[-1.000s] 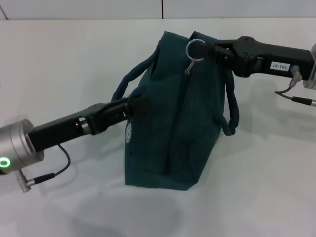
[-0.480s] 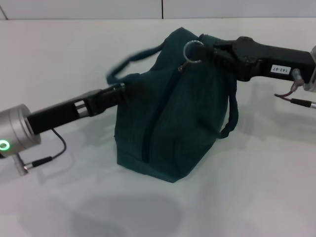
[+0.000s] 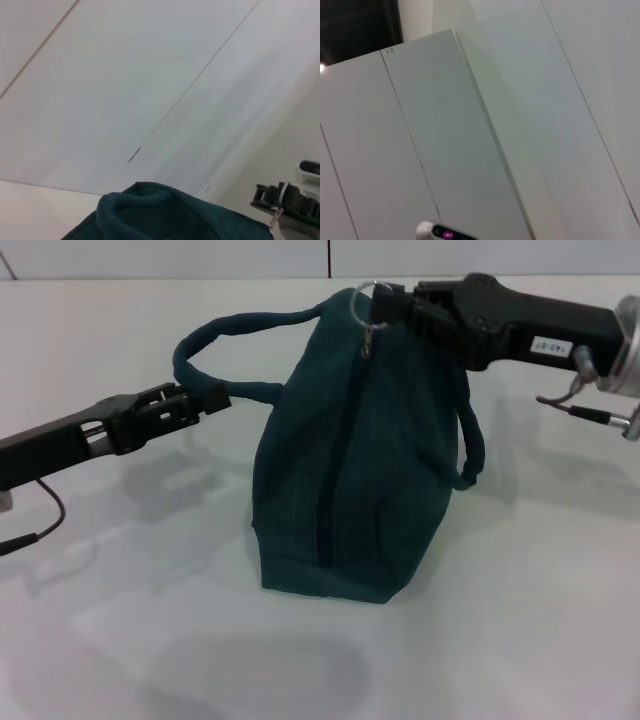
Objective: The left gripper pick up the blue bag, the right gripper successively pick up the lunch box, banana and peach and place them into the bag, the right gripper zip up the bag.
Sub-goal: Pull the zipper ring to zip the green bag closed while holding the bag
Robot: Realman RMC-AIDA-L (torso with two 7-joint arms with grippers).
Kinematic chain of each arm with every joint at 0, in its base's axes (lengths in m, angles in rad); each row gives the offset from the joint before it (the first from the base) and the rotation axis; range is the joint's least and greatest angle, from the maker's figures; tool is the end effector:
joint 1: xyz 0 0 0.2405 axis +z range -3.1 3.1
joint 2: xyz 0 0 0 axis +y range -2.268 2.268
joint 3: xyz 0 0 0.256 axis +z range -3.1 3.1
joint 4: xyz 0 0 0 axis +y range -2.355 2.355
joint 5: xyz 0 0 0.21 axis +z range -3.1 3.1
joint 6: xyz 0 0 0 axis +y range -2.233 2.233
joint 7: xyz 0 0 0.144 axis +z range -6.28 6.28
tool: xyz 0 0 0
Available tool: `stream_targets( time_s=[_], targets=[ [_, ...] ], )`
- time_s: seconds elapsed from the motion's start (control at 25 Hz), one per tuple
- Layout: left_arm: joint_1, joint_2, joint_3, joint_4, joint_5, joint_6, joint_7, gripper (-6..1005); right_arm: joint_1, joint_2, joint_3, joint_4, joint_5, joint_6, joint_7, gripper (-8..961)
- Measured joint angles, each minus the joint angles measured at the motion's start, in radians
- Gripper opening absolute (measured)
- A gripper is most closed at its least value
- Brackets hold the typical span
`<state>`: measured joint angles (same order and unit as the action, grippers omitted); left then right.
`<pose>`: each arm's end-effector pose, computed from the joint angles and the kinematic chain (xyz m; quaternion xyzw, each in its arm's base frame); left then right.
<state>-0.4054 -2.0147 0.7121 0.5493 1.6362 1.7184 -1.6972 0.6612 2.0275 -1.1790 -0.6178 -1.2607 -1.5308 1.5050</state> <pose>-0.2748 0.2995 0.0374 -0.8178 -0.3845 -0.4214 0.0761 0.1418 0.3649 0.0027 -0.8885 0.1643 0.4274 0.0310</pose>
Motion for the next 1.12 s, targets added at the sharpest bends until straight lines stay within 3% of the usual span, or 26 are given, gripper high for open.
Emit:
stream_targets(
  time_s=[0.24, 0.56, 0.96, 1.12],
  targets=[
    [0.002, 0.018, 0.002, 0.004, 0.055, -0.028, -0.002, 762, 0.071, 0.000, -0.005, 0.053, 0.009, 0.028, -0.027, 6],
    [0.015, 0.025, -0.003, 0.047, 0.104, -0.088, -0.007, 765, 0.090, 0.000, -0.007, 0.063, 0.017, 0.040, -0.047, 6],
    [0.014, 0.017, -0.209, 0.082, 0.090, -0.095, 0.026, 769, 0.096, 0.000, -0.040, 0.077, 0.055, 0.069, -0.086, 5],
    [0.018, 0.016, -0.231, 0.083, 0.051, -0.097, 0.043, 771, 0.112, 0.000, -0.068, 0.090, 0.073, 0.117, -0.105, 5]
  ],
)
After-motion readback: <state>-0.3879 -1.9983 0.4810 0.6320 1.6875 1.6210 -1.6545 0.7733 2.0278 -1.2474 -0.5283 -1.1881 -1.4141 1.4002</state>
